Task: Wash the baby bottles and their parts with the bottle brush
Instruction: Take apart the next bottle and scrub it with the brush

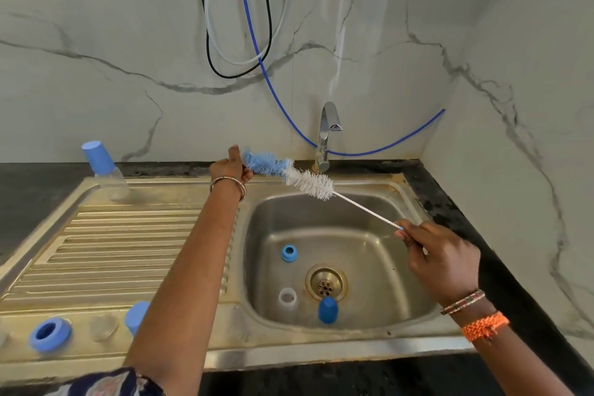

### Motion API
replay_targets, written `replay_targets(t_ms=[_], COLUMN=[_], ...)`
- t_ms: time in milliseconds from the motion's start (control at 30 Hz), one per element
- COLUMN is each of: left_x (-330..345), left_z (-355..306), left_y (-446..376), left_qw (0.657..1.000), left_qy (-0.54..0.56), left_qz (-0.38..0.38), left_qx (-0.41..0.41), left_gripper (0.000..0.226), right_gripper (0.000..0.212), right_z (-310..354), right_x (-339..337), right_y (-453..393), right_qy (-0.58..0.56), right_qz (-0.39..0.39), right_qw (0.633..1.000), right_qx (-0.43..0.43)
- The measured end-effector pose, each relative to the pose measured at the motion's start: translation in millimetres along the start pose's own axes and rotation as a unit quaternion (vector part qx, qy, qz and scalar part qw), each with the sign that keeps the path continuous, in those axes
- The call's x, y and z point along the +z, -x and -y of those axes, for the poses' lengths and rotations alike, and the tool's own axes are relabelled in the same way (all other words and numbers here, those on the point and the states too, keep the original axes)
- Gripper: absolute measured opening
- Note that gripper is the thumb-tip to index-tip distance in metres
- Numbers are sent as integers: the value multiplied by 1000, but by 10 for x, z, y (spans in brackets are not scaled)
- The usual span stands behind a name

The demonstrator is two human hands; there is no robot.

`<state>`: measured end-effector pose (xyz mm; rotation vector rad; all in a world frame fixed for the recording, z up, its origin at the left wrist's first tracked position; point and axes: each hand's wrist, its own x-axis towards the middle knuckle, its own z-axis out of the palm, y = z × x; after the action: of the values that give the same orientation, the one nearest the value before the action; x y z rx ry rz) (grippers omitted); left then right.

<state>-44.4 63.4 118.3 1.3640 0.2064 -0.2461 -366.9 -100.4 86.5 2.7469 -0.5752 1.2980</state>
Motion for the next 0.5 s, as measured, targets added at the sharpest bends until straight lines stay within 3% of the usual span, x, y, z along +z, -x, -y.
replay_targets(t_ms=[167,300,400,500], left_x=[0,-83,-144,-130], left_z=[-43,-35,-66,-90], left_y=[-27,13,30,40], left_qw=[995,973,957,968], left_qy=[10,103,150,107], left_qz=[96,192,220,197], left_qx=[-10,-76,-111,-114], left_gripper=[35,22,12,11], right_gripper=[31,9,30,32], right_z=[54,99,46,-8], right_x=[-68,-81,-92,-111], right_y=[-67,-71,-47,-71], right_qy=[29,84,121,127], right_qz=[8,-25,-46,-51], right_qw=[999,993,986,984], right_qx=[-31,-79,-101,-113])
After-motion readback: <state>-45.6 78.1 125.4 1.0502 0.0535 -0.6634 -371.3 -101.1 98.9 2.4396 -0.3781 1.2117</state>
